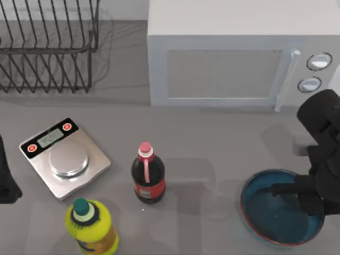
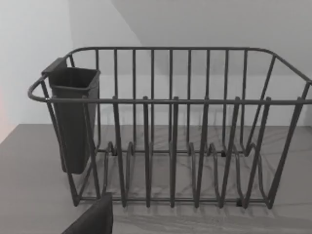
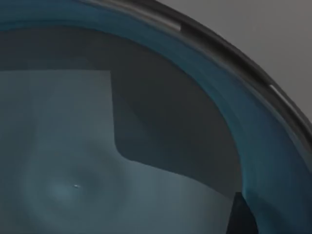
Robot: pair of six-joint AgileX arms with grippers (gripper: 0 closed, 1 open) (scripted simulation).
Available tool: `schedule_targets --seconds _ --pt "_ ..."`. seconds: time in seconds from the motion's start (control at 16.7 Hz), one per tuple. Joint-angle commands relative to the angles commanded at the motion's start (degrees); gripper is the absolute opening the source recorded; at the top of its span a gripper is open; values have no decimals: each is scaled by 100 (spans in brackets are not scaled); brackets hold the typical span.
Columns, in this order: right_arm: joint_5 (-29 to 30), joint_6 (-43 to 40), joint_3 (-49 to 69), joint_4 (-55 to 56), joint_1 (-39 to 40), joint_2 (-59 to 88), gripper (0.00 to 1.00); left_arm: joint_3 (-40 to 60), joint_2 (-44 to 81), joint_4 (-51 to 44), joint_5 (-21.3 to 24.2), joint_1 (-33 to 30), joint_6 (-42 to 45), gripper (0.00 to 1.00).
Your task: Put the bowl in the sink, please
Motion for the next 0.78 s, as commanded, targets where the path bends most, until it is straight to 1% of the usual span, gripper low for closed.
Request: schedule_targets --seconds 0.48,0.6,0.78 --pt "4 1 91 -93 4 -14 0 0 0 0 0 0 0 100" --pt "3 4 394 -423 10 -59 0 0 0 0 0 0 0 100" --pt "4 -2 1078 -1367 8 -224 0 0 0 0 0 0 0 100"
